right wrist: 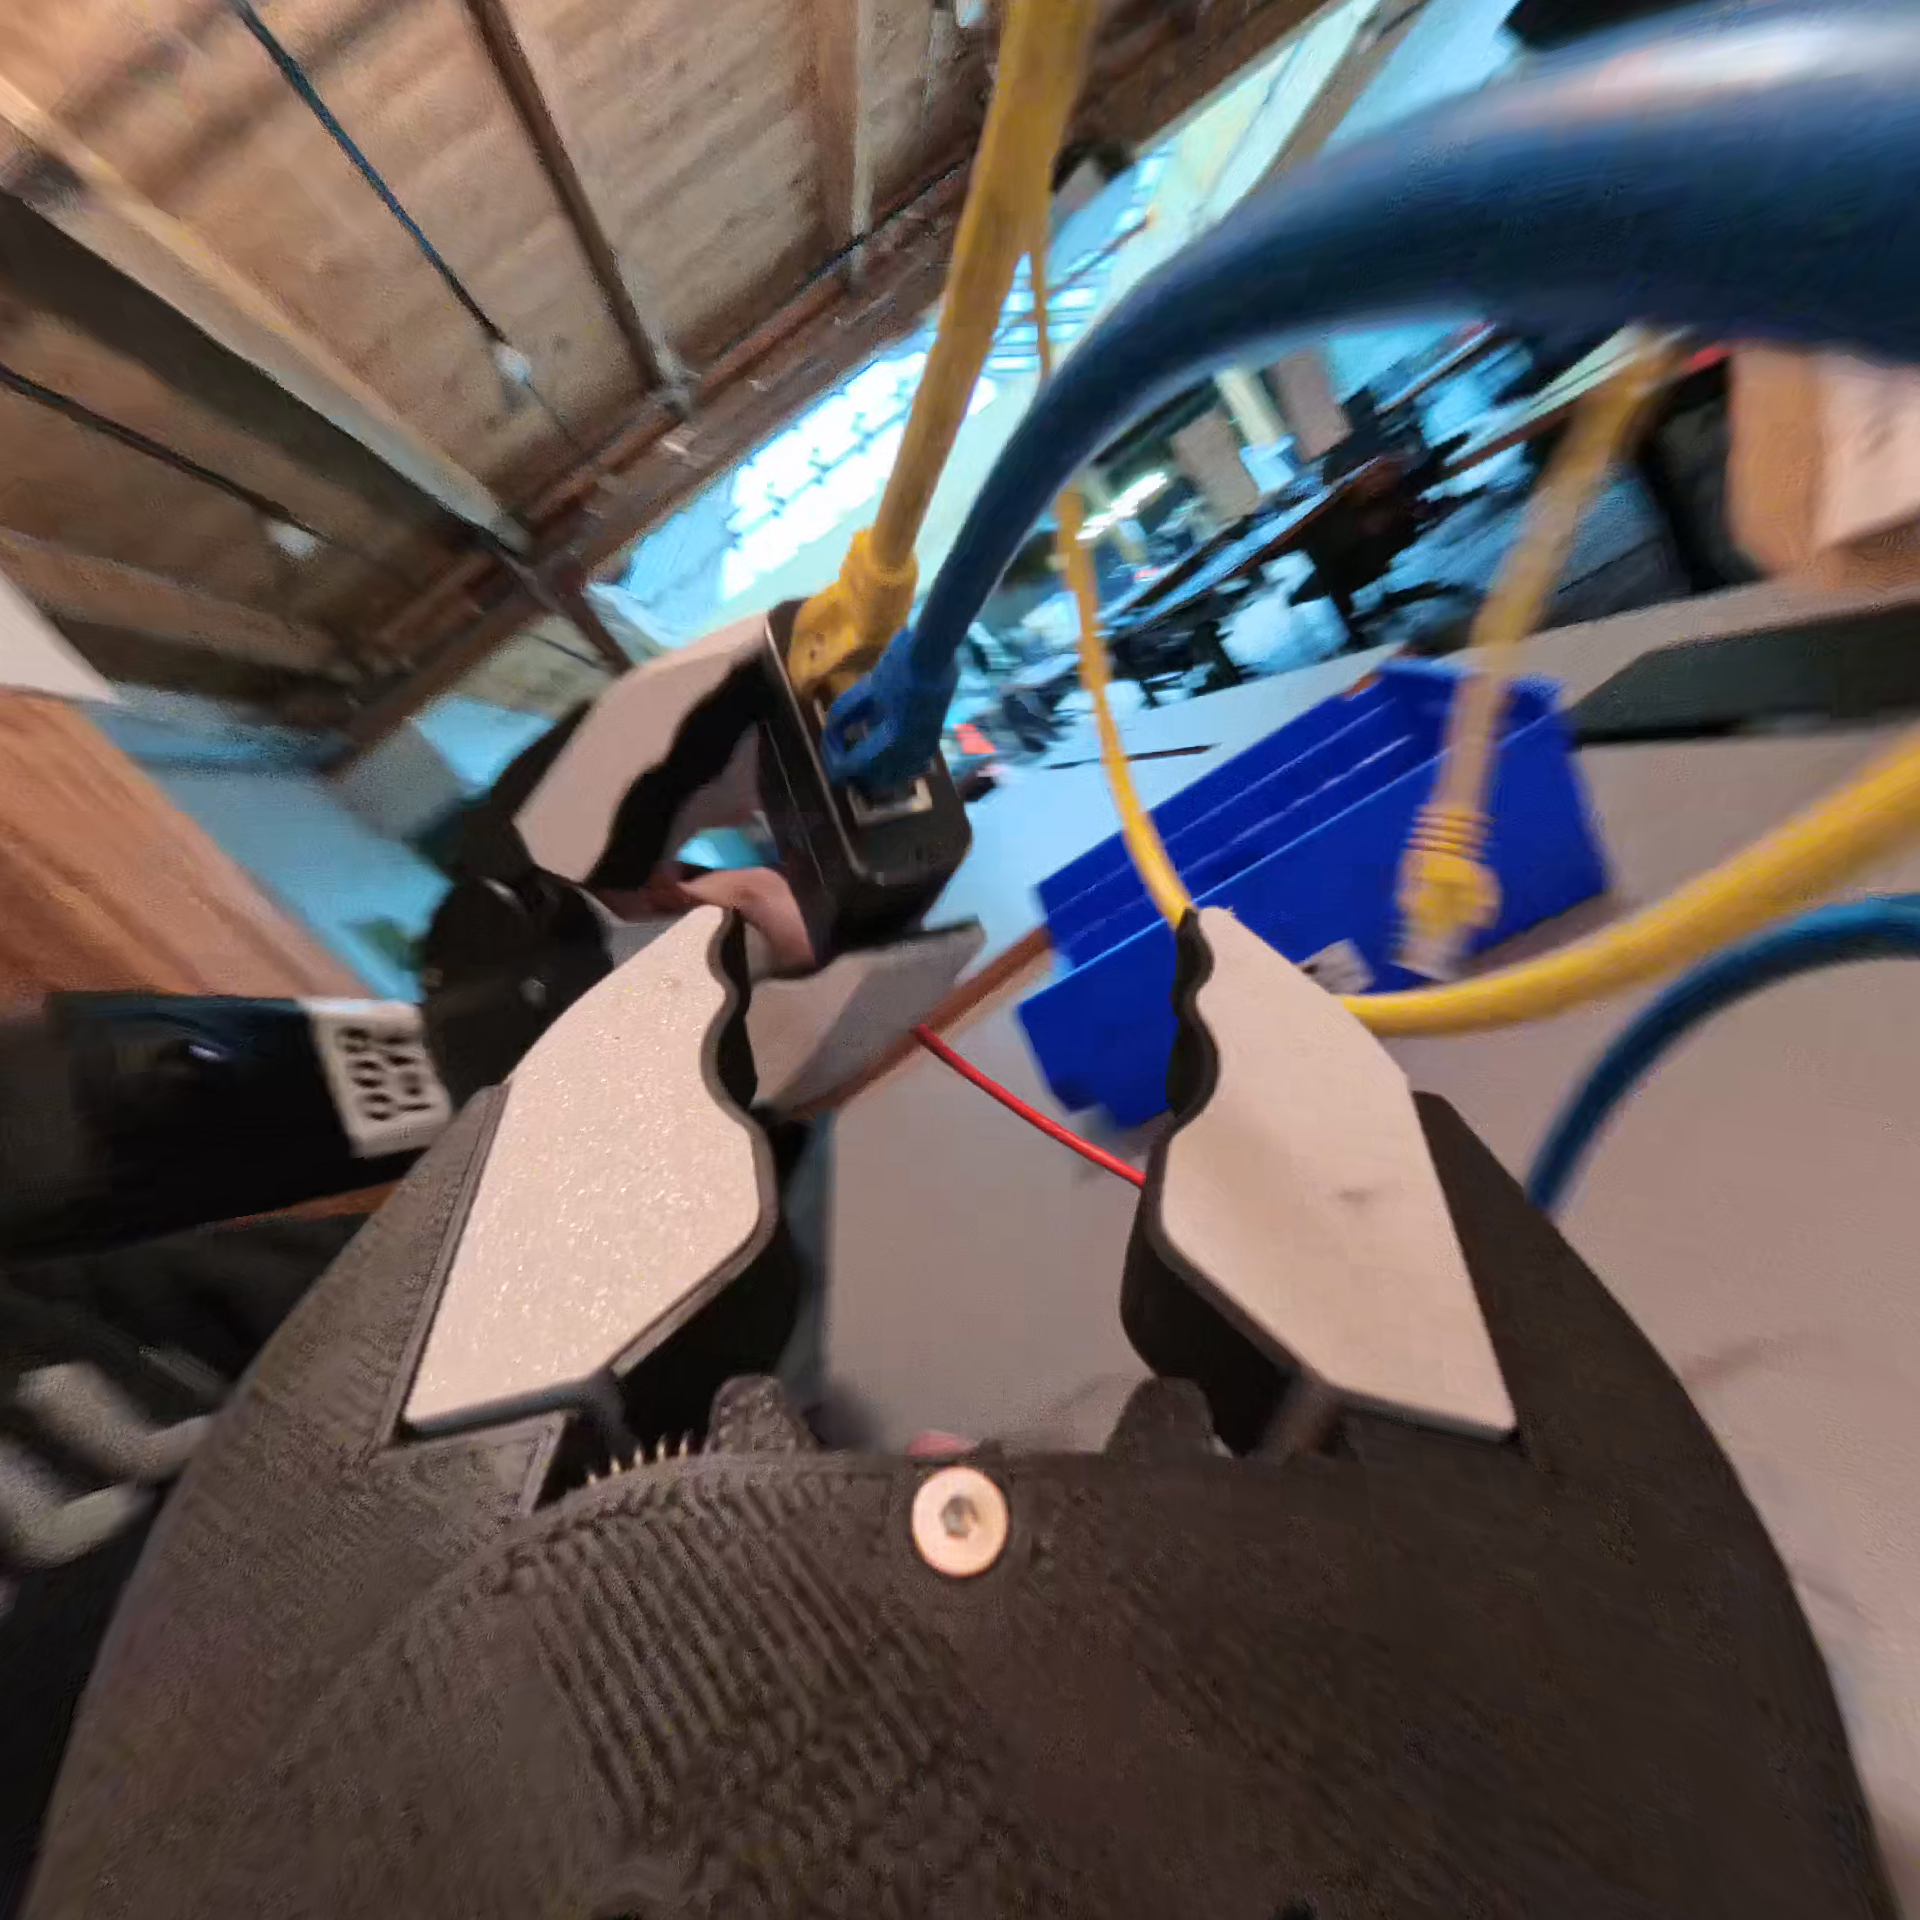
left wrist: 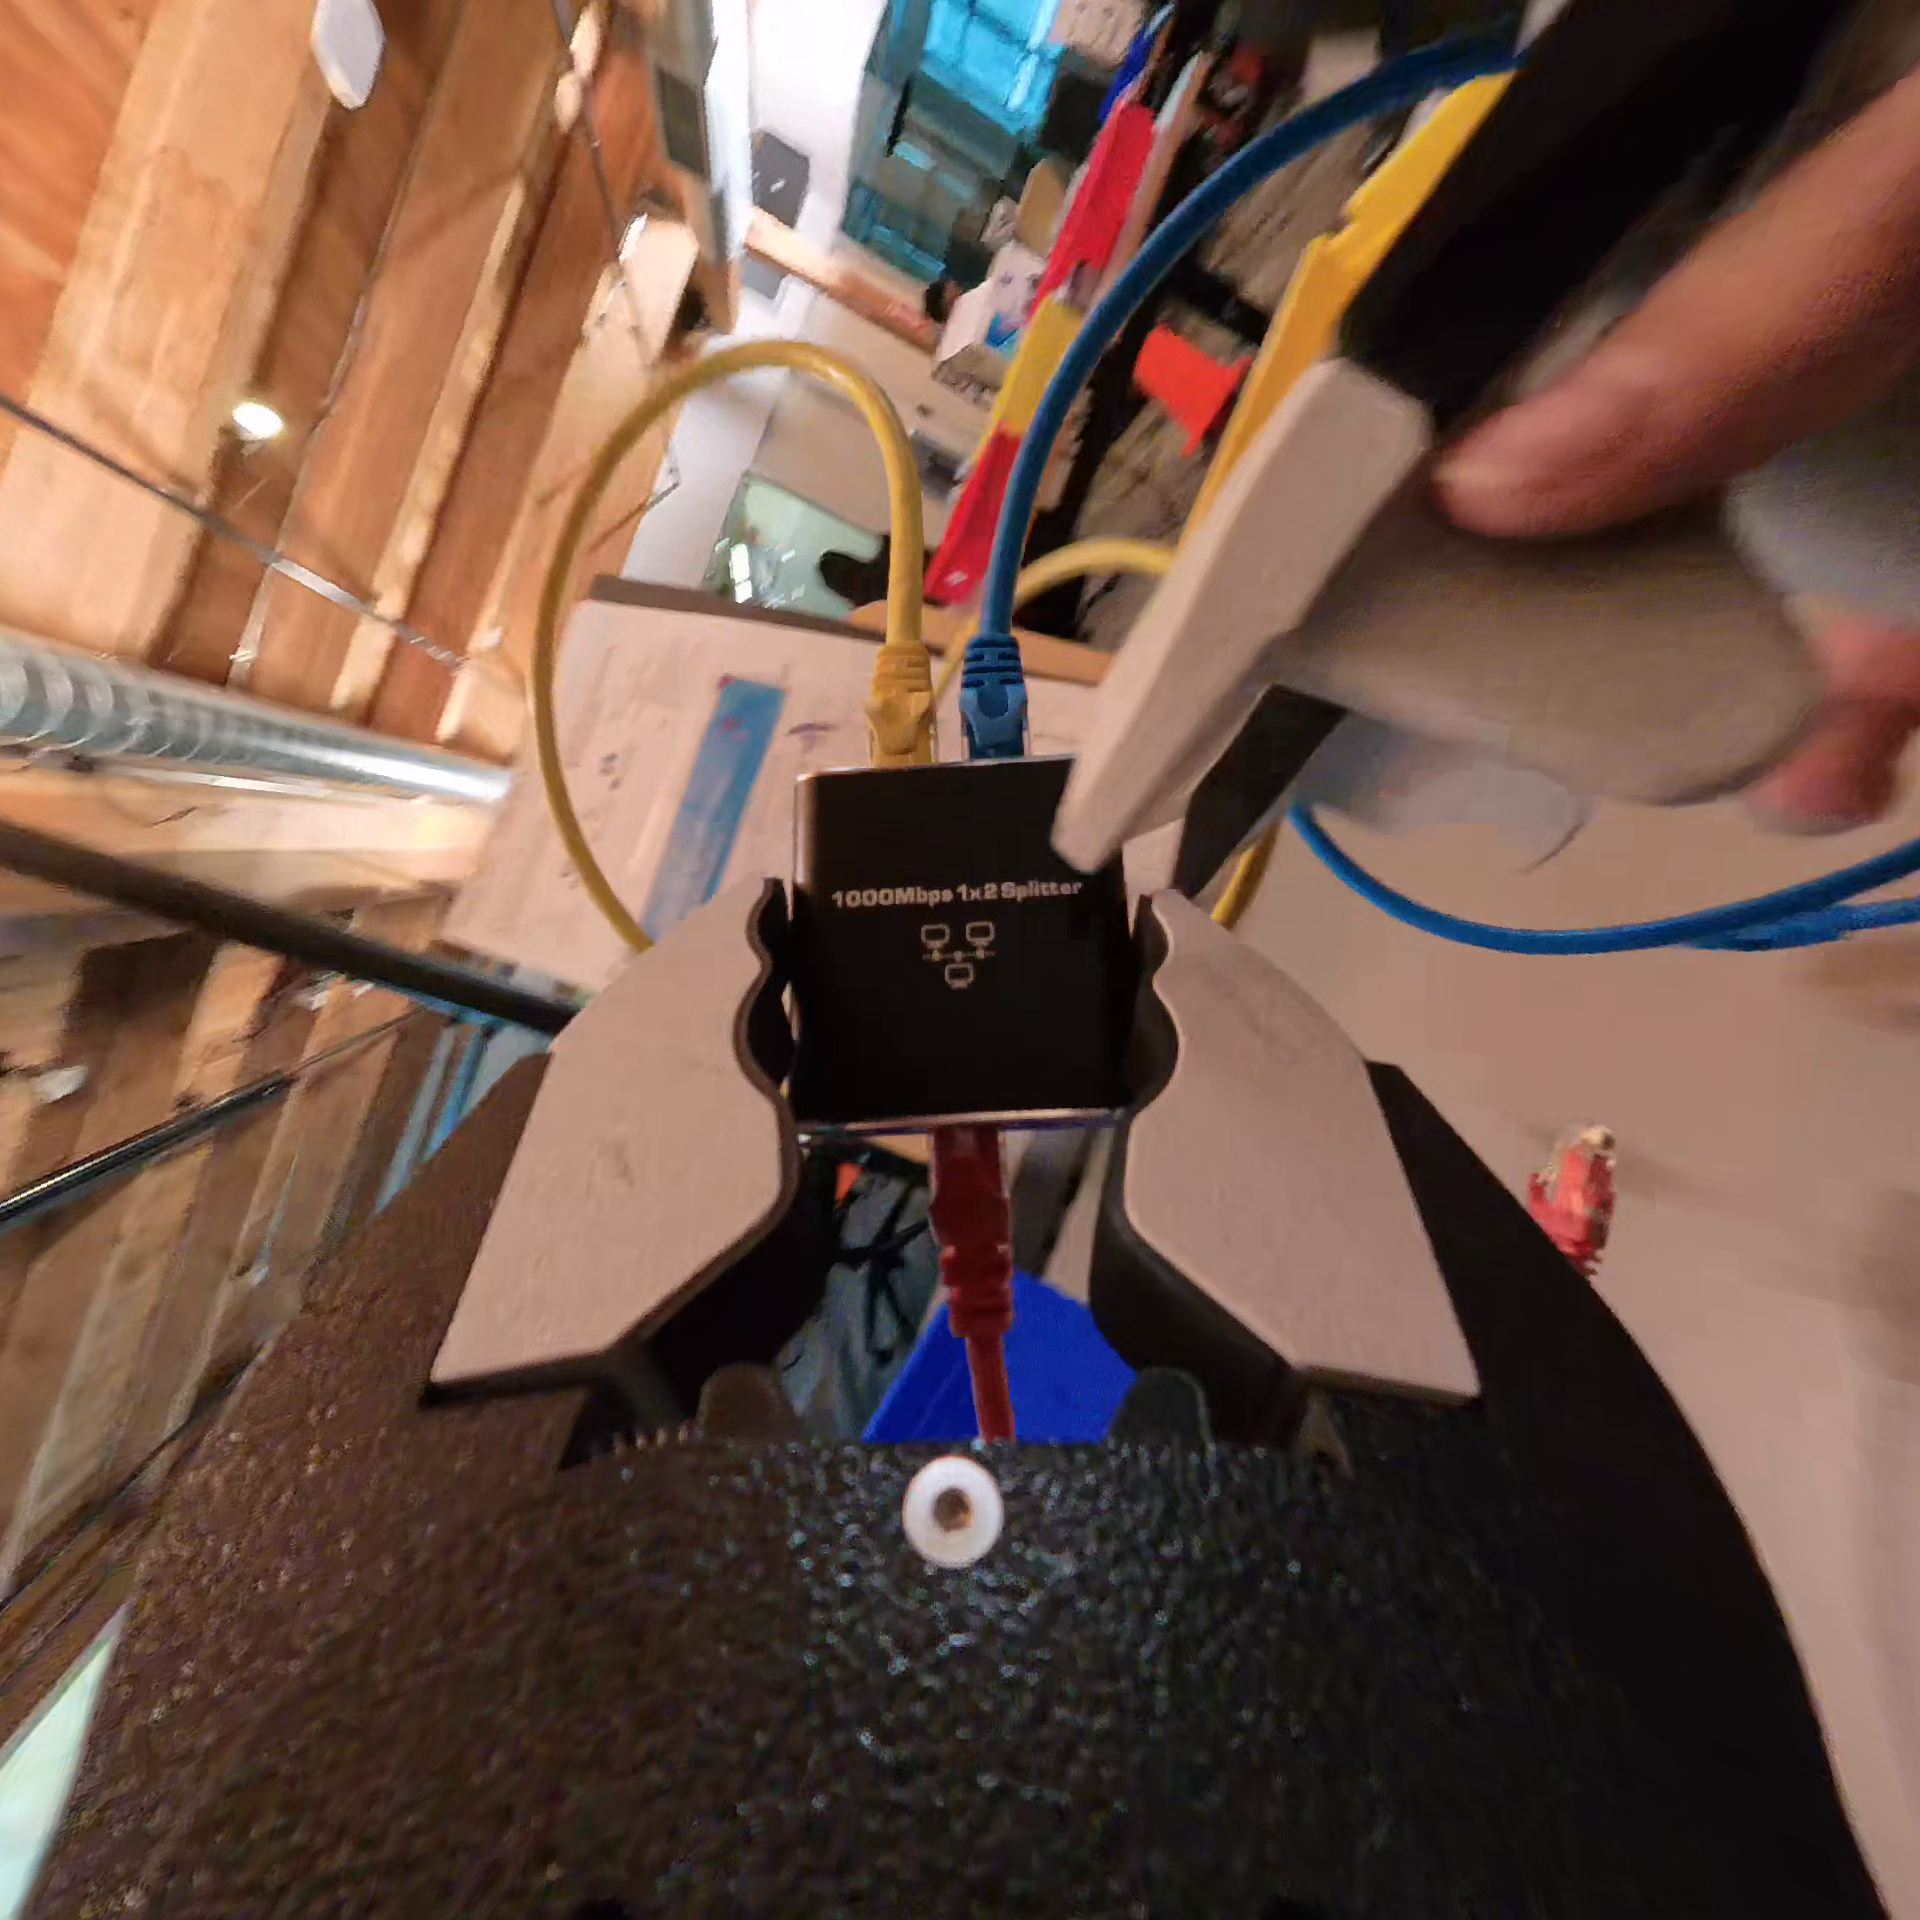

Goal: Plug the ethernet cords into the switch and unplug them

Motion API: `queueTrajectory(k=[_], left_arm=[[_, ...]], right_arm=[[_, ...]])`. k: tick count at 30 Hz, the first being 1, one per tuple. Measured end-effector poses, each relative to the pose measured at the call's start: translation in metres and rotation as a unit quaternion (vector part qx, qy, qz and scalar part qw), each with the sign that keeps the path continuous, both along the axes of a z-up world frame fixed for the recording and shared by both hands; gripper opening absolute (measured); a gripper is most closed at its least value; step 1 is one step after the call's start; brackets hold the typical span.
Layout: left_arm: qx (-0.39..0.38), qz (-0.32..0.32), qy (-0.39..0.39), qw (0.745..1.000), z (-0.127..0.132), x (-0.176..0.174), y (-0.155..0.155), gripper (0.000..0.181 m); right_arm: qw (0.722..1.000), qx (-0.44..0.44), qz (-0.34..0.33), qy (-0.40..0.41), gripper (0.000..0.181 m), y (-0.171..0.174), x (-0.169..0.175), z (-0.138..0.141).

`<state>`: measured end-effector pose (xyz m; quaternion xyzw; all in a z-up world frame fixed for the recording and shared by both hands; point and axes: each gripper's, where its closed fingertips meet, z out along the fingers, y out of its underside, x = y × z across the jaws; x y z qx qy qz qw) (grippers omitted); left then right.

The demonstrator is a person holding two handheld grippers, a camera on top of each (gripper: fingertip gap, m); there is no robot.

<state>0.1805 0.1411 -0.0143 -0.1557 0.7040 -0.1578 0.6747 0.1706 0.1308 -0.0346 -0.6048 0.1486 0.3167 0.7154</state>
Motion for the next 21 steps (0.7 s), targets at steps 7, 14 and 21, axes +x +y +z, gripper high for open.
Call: queueTrajectory(k=[7,14,21], left_arm=[[-0.119,-0.147,0.069,0.980,-0.061,-0.001,-0.019,0.062],[-0.239,-0.225,0.034,0.944,-0.054,-0.019,-0.001,0.037],[-0.343,-0.310,0.087,0.882,-0.072,-0.030,-0.013,0.061]], right_arm=[[0.994,0.031,0.077,0.073,0.025,-0.003,-0.009,-0.038],[0.975,0.024,0.053,0.216,0.025,0.003,0.006,-0.055],[0.960,0.004,0.076,0.269,0.025,0.007,-0.009,-0.061]])
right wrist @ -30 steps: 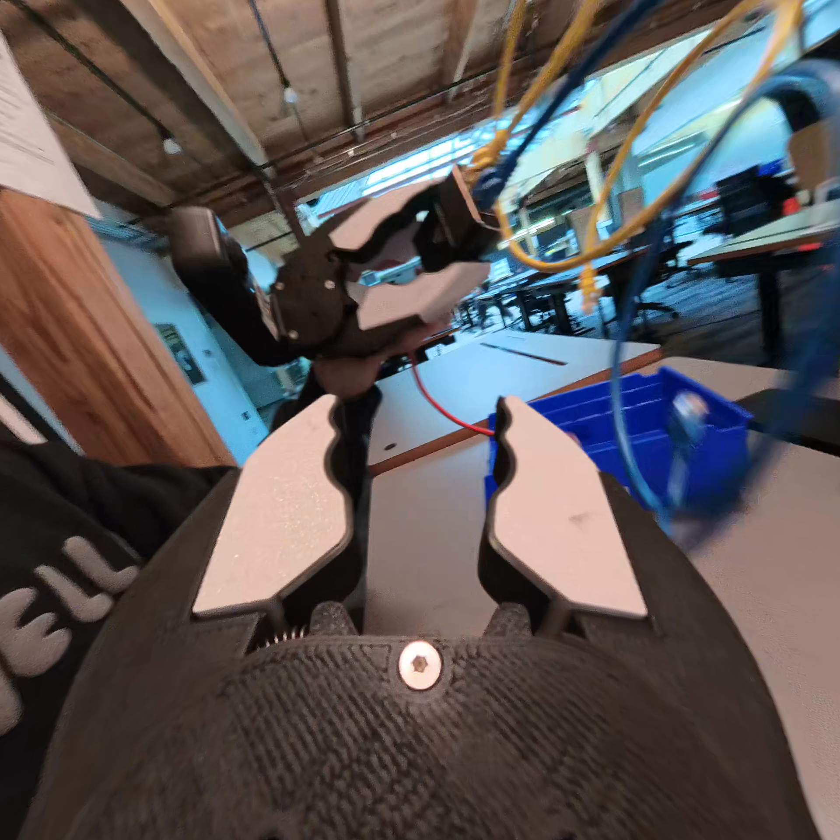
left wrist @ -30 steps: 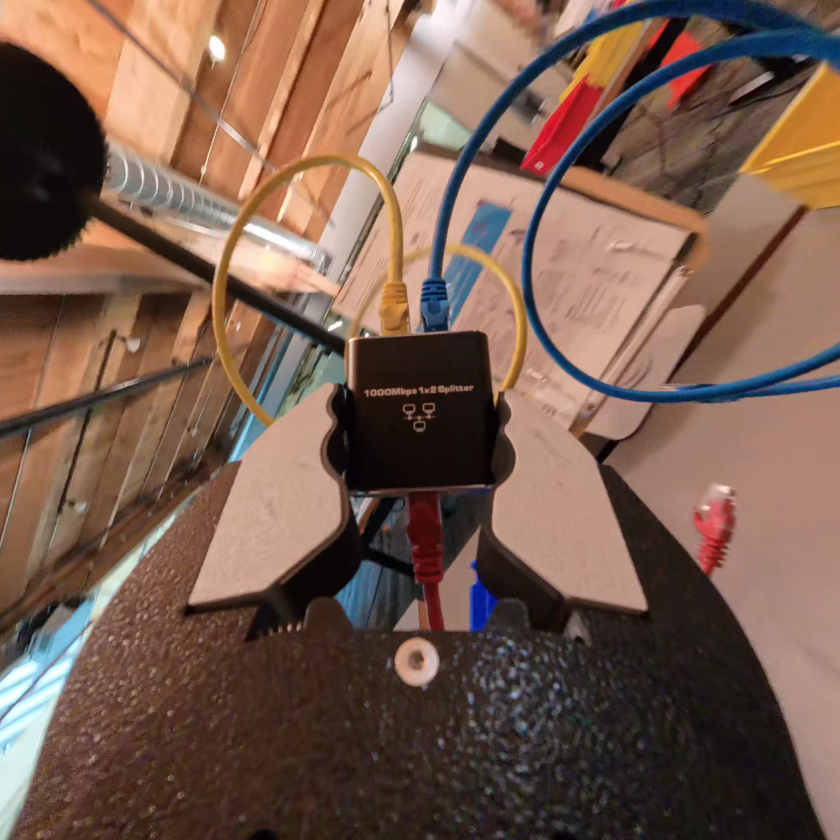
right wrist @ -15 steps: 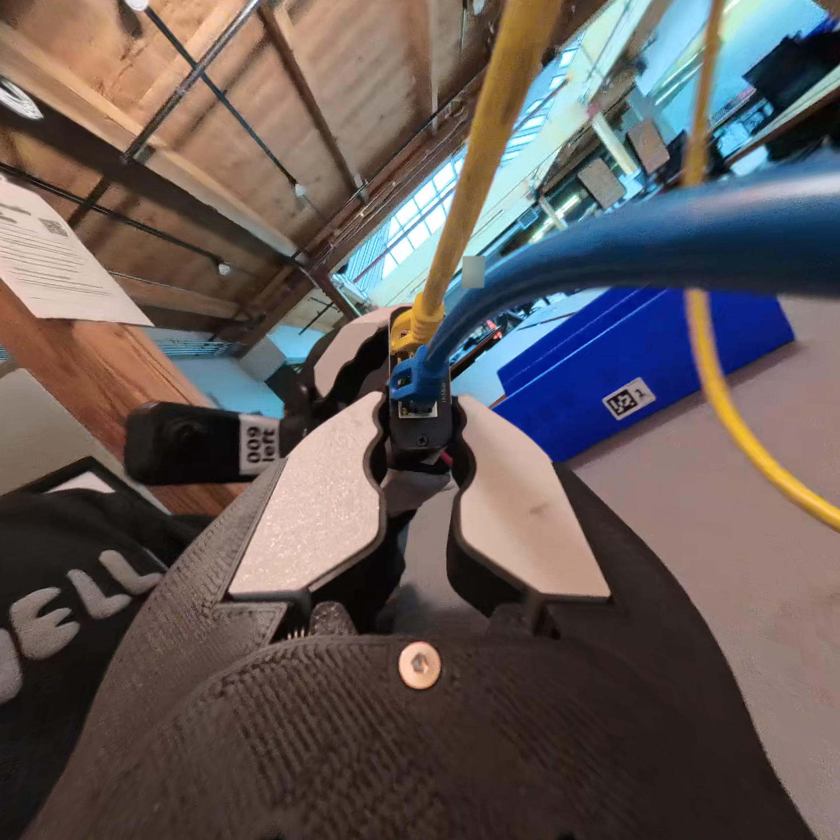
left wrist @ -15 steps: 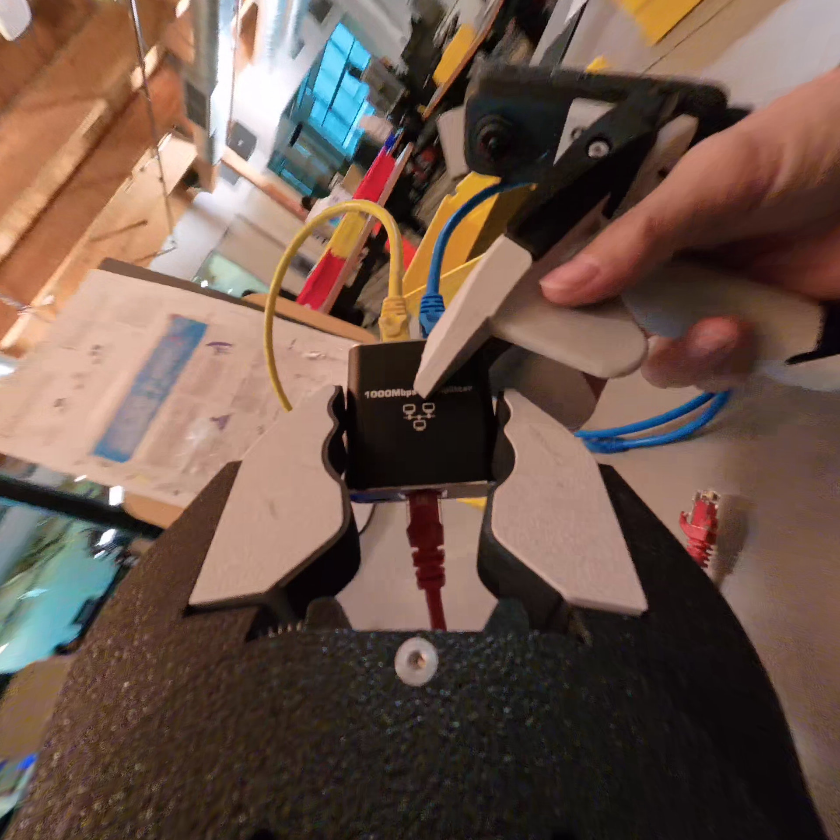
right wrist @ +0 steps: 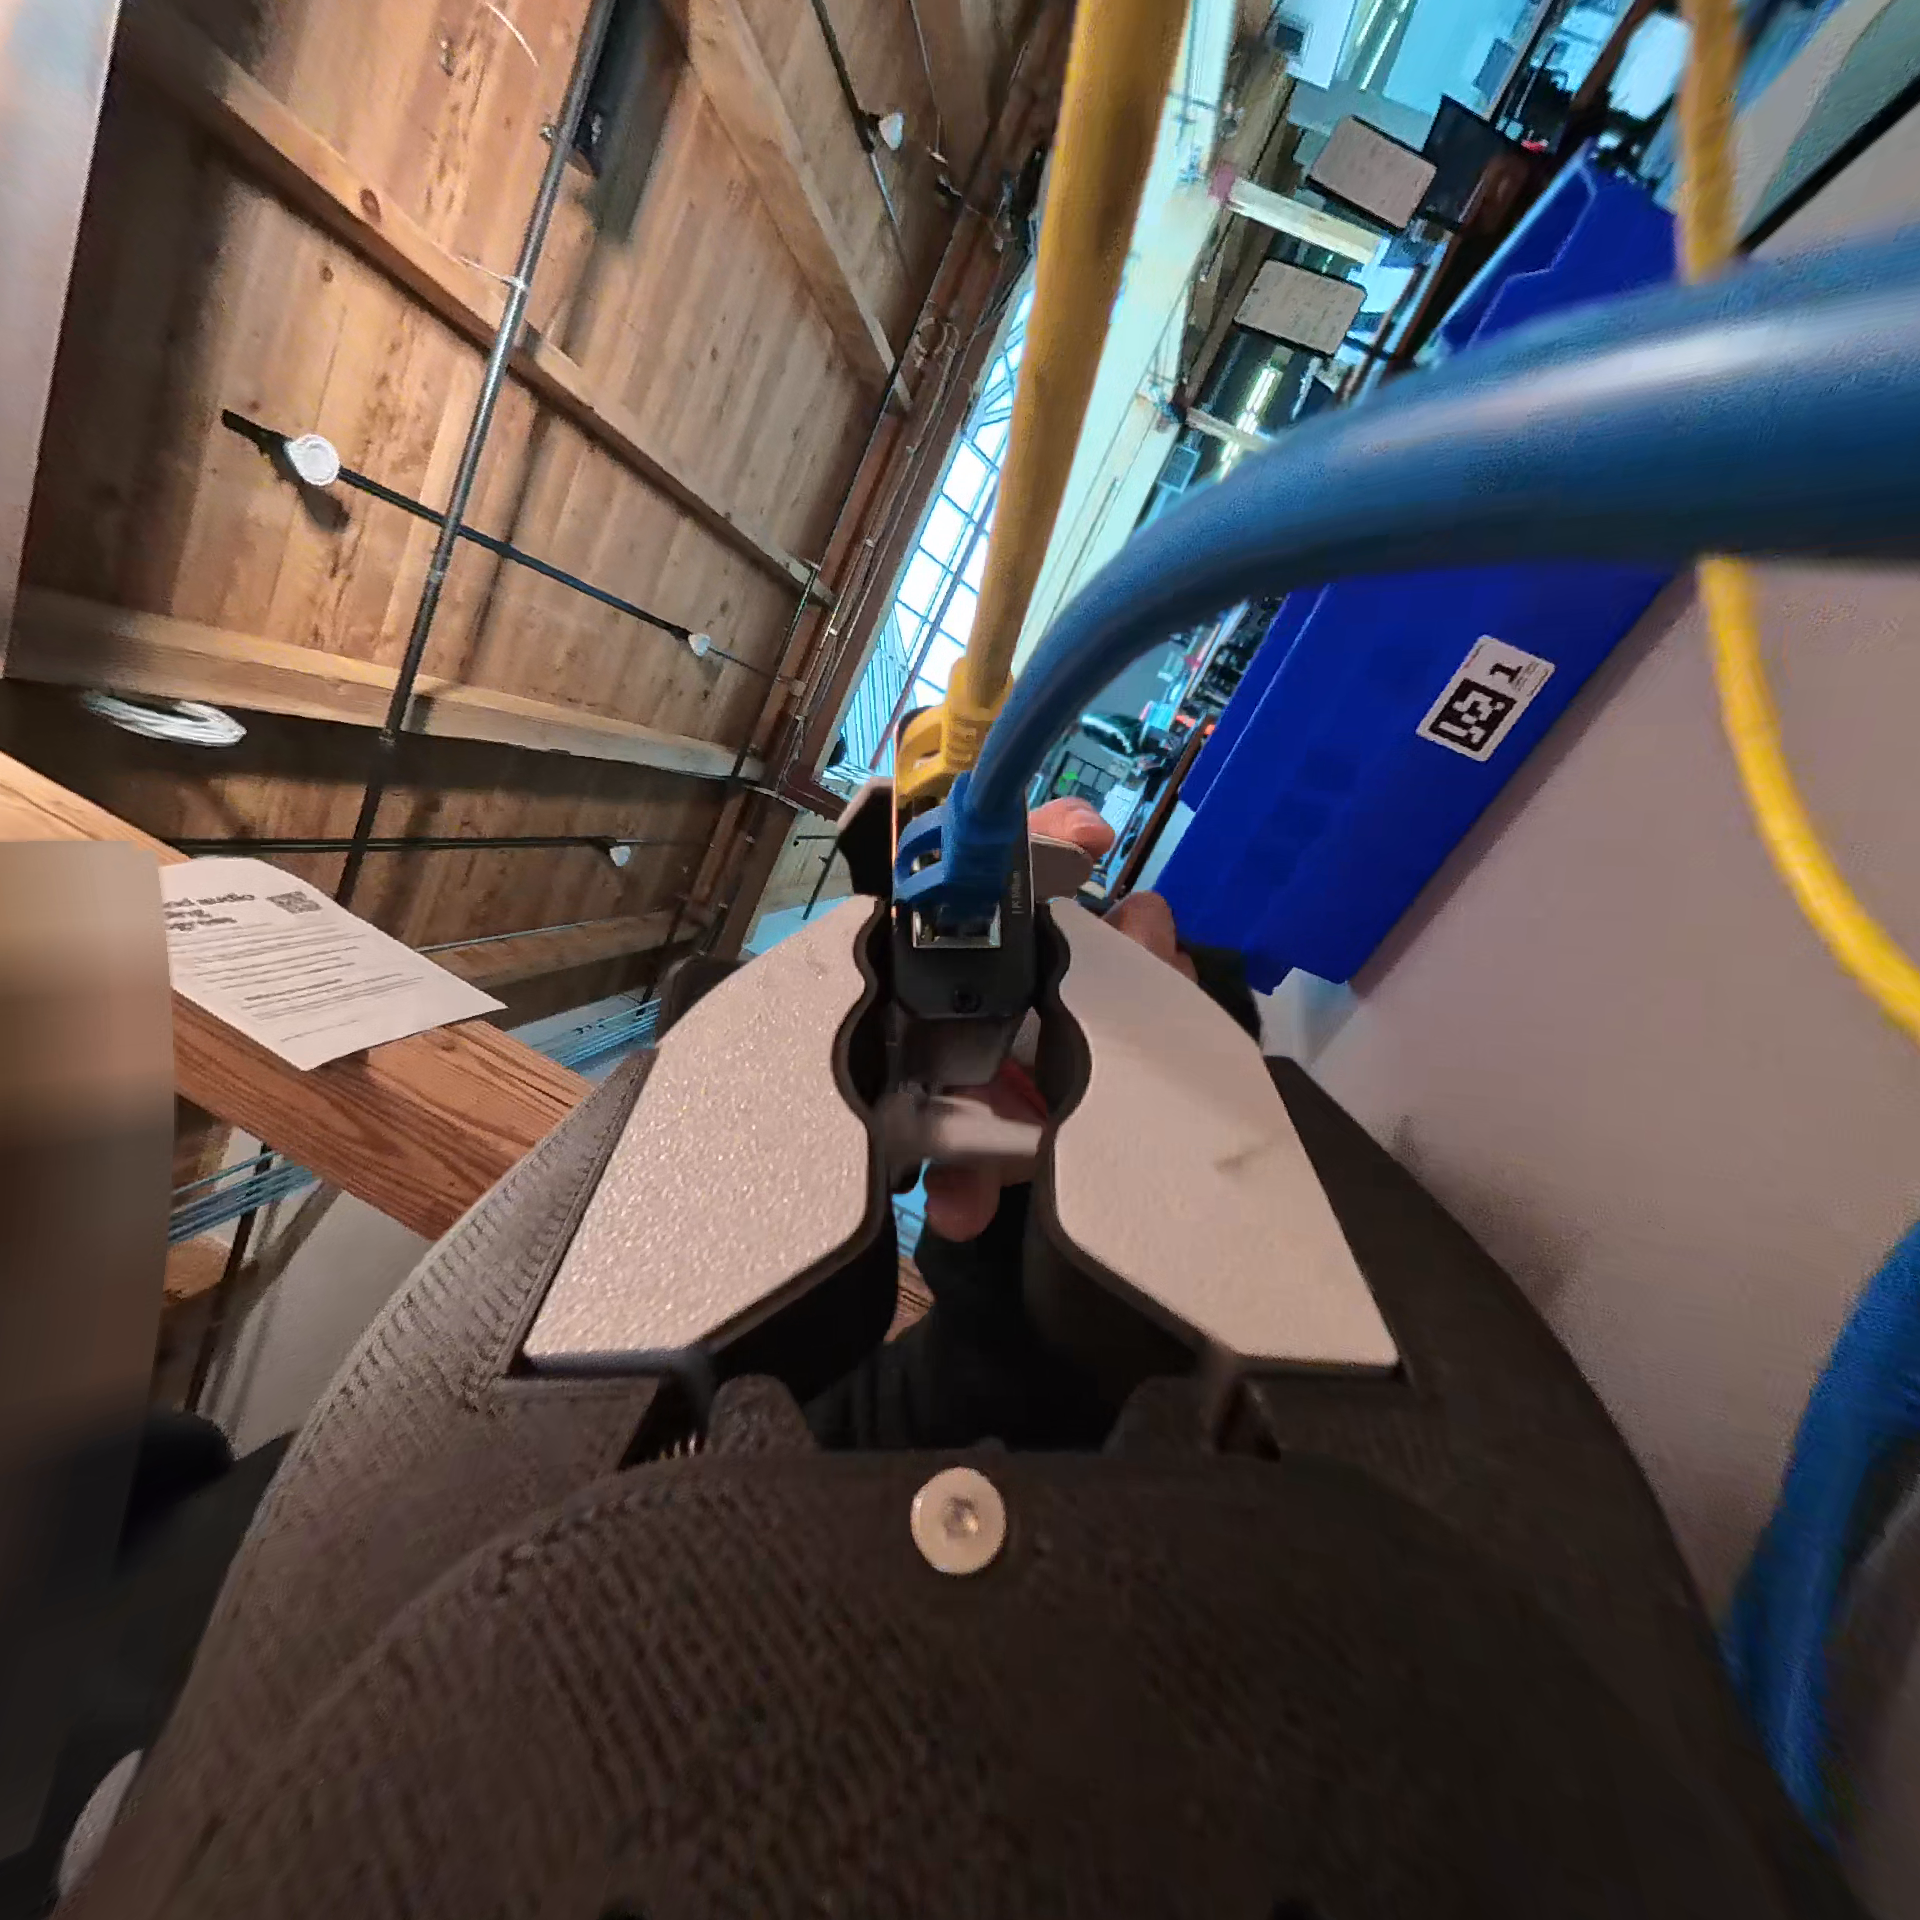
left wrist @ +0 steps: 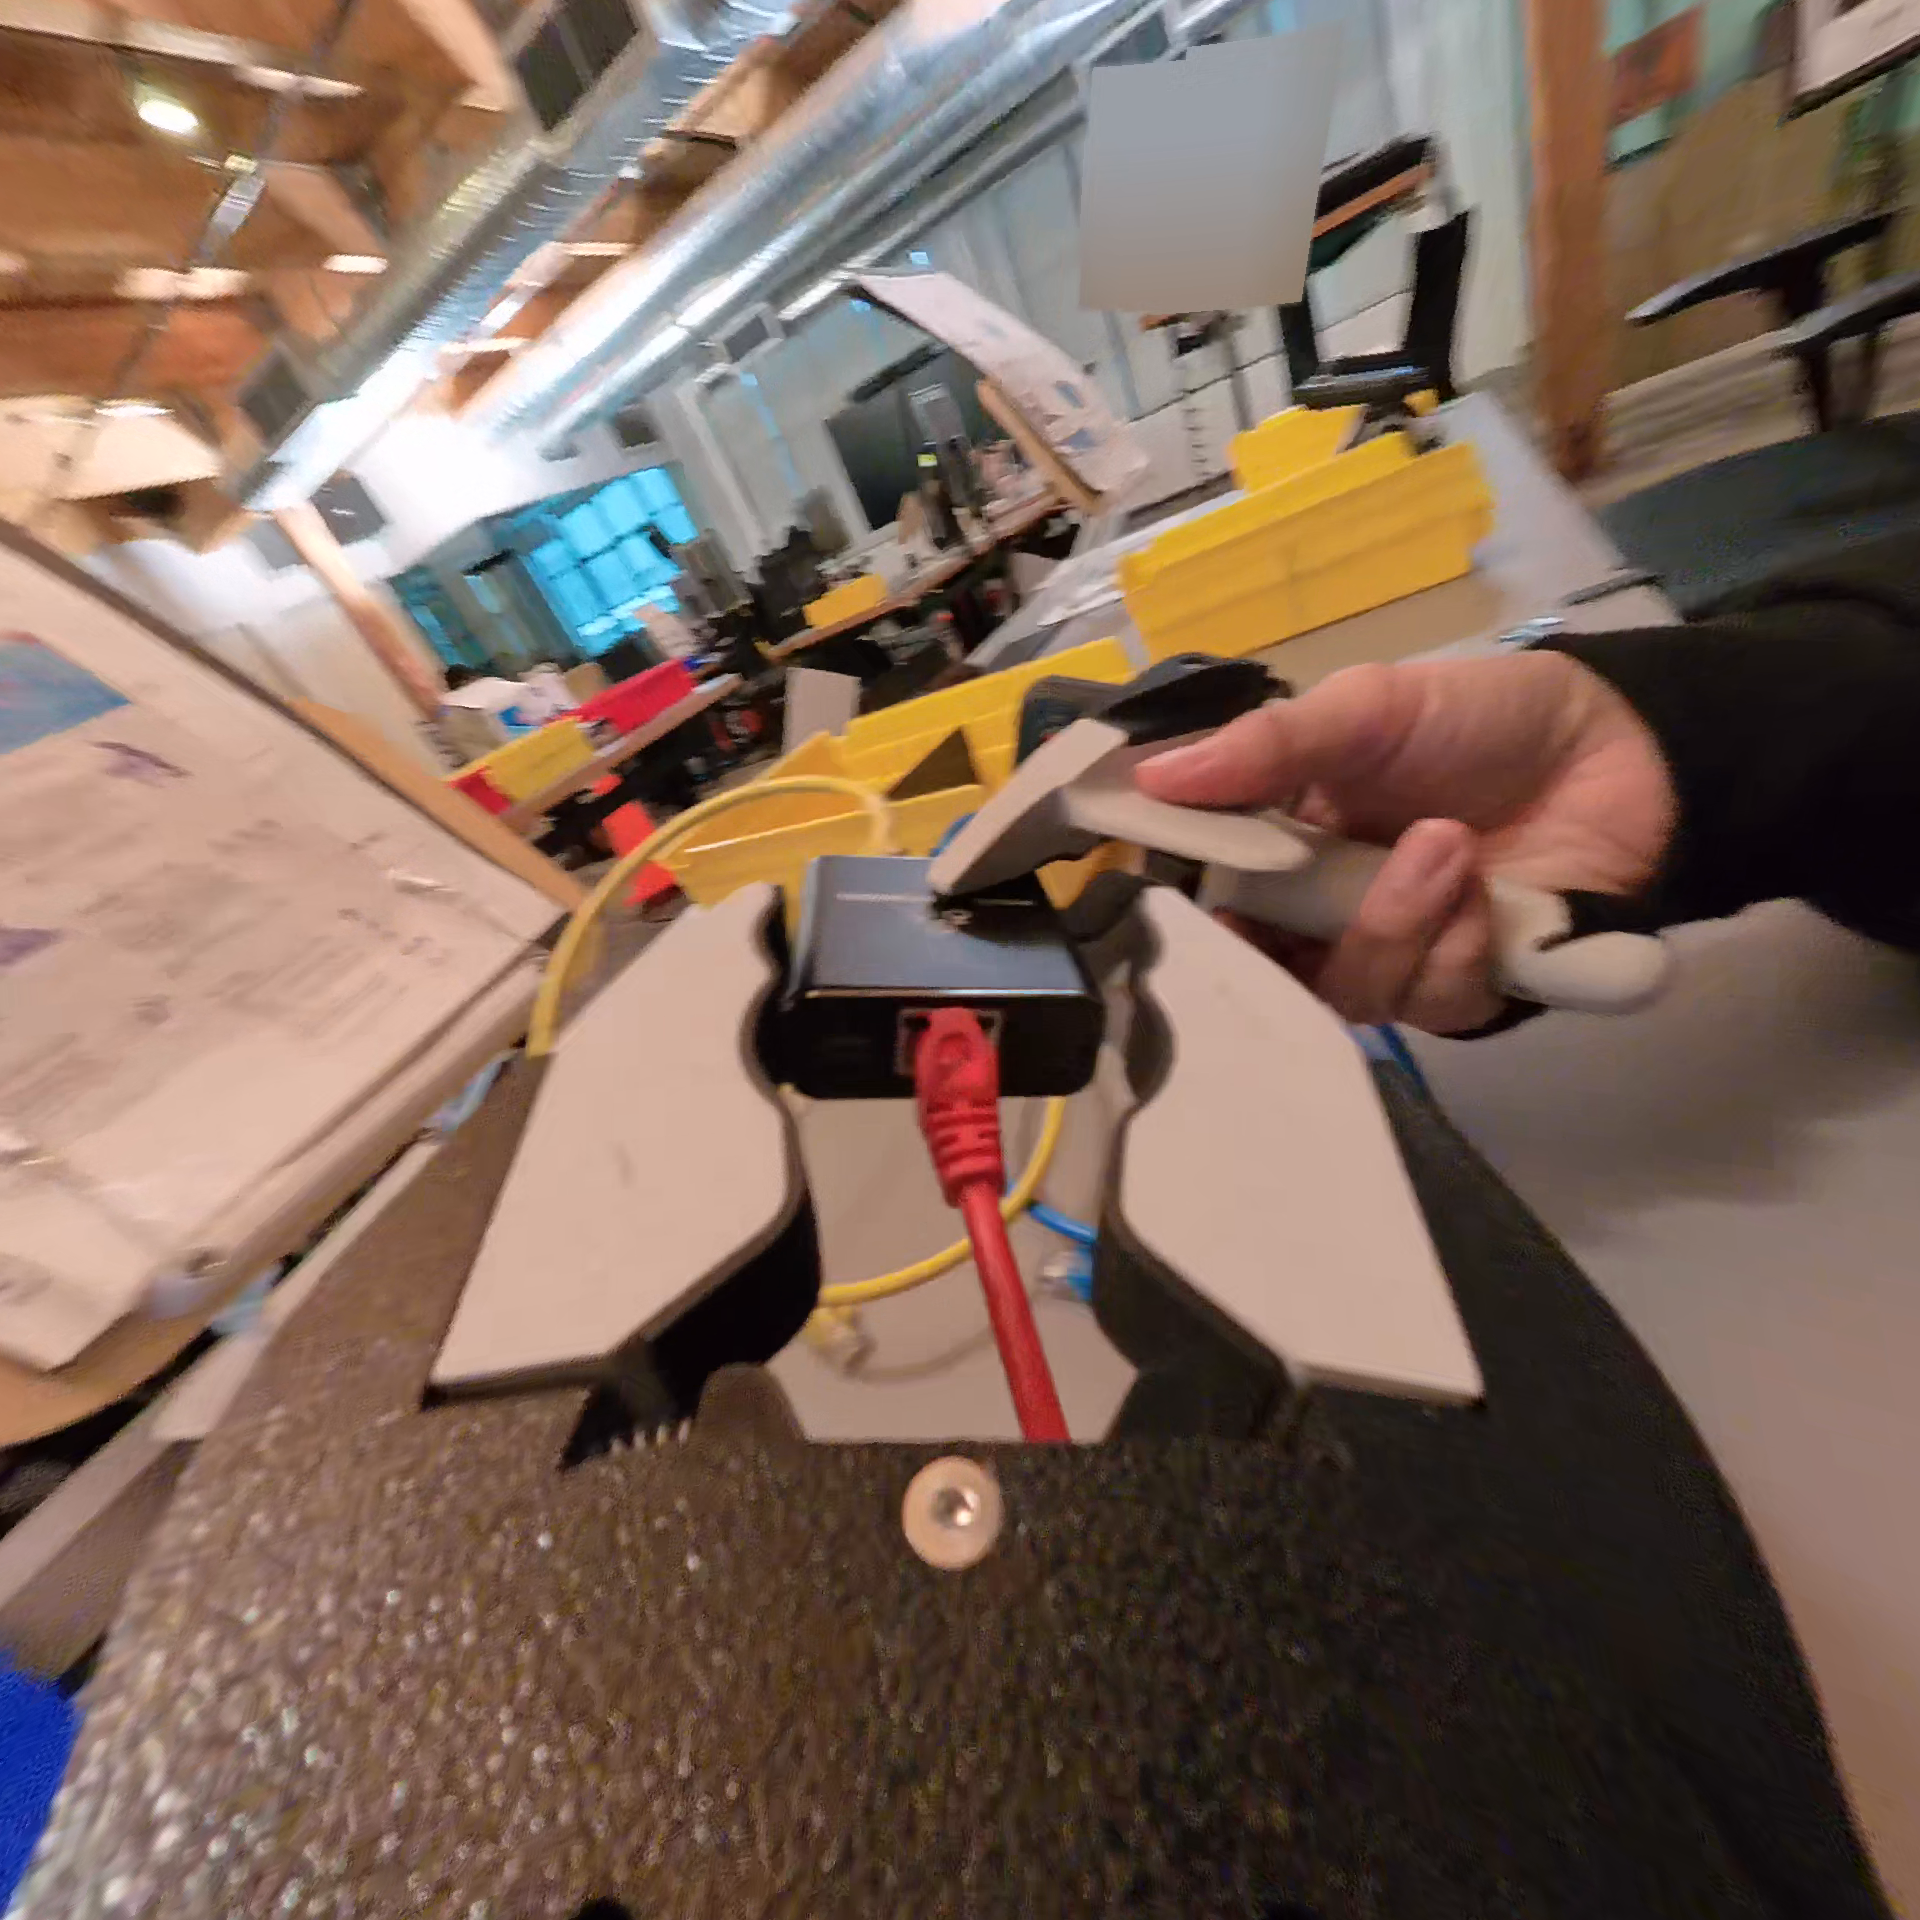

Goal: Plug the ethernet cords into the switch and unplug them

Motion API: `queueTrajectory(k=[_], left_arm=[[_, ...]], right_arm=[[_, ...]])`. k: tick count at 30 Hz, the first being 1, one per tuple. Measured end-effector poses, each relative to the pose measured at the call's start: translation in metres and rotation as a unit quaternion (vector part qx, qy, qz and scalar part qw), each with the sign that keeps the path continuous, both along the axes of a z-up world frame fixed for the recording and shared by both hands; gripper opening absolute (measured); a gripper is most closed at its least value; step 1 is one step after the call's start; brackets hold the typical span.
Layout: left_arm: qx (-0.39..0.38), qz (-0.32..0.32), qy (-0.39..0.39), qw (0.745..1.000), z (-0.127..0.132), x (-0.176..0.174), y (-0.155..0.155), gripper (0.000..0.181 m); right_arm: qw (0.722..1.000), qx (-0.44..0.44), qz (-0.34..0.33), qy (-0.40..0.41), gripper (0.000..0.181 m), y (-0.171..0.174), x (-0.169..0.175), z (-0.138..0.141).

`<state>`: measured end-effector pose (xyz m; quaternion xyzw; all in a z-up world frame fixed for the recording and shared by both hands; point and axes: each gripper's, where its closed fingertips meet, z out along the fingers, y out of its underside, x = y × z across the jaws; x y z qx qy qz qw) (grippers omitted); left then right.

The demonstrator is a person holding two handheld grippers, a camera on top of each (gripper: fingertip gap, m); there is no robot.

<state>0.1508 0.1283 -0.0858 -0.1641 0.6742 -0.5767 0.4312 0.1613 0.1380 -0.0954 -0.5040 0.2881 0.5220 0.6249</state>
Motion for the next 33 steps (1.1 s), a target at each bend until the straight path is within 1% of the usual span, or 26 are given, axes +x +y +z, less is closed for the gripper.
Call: queueTrajectory(k=[1,2,4,5,6,8,9,10,11,12,15,16,18,19,21,23,26,28,33], left_arm=[[0.004,-0.012,0.010,1.000,-0.004,-0.002,-0.002,0.076],[0.007,-0.012,0.016,1.000,-0.007,-0.002,-0.002,0.083],[0.012,-0.020,0.024,0.999,-0.011,-0.003,-0.003,0.086],[0.019,-0.020,0.029,0.999,-0.014,-0.001,-0.003,0.087],[0.031,-0.008,0.033,0.999,-0.018,0.004,-0.001,0.086],[0.059,0.045,0.025,0.997,-0.022,0.021,0.010,0.086],[0.066,0.059,0.021,0.996,-0.022,0.029,0.014,0.083],[0.062,0.069,0.021,0.995,-0.022,0.038,0.020,0.072],[0.048,0.083,0.021,0.995,-0.021,0.047,0.027,0.063],[0.035,0.083,0.025,0.996,-0.021,0.055,0.032,0.063],[-0.008,0.101,0.047,0.994,-0.030,0.085,0.048,0.063],[-0.039,0.110,0.051,0.992,-0.032,0.095,0.054,0.064],[-0.109,0.136,0.061,0.983,-0.040,0.111,0.065,0.070],[-0.126,0.145,0.060,0.980,-0.045,0.116,0.066,0.071],[-0.105,0.166,0.048,0.979,-0.050,0.119,0.064,0.064],[-0.064,0.181,0.030,0.981,-0.050,0.119,0.061,0.064],[-0.032,0.193,0.017,0.980,-0.051,0.119,0.057,0.063],[-0.014,0.205,0.011,0.979,-0.051,0.119,0.055,0.063],[-0.001,0.212,0.014,0.977,-0.052,0.118,0.054,0.063]], right_arm=[[1.000,-0.006,-0.004,0.002,0.024,0.000,0.003,-0.003],[1.000,-0.011,-0.010,0.000,0.024,0.000,0.007,-0.005],[1.000,-0.019,-0.023,0.004,0.024,-0.003,0.018,-0.009],[0.999,-0.023,-0.023,-0.001,0.024,-0.003,0.020,-0.009],[0.999,-0.028,-0.021,-0.011,0.024,-0.002,0.021,-0.009],[0.998,-0.043,-0.012,-0.035,0.024,0.004,0.020,-0.007],[0.998,-0.048,-0.004,-0.049,0.024,0.009,0.019,-0.005],[0.997,-0.054,0.001,-0.058,0.024,0.015,0.021,-0.003],[0.996,-0.060,-0.004,-0.063,0.025,0.020,0.027,-0.003],[0.996,-0.061,-0.009,-0.065,0.025,0.025,0.035,-0.002],[0.995,-0.067,-0.034,-0.063,0.024,0.040,0.065,-0.007],[0.995,-0.057,-0.048,-0.062,0.024,0.045,0.076,-0.007],[0.996,-0.040,-0.065,-0.045,0.024,0.053,0.094,-0.011],[0.995,-0.041,-0.074,-0.043,0.025,0.056,0.101,-0.015],[0.996,-0.039,-0.073,-0.038,0.025,0.058,0.107,-0.023],[0.997,-0.018,-0.070,-0.011,0.024,0.054,0.109,-0.026],[0.997,-0.005,-0.078,0.014,0.024,0.048,0.111,-0.030],[0.997,-0.004,-0.073,0.006,0.024,0.047,0.110,-0.030],[0.997,0.004,-0.081,0.000,0.024,0.045,0.111,-0.030]])
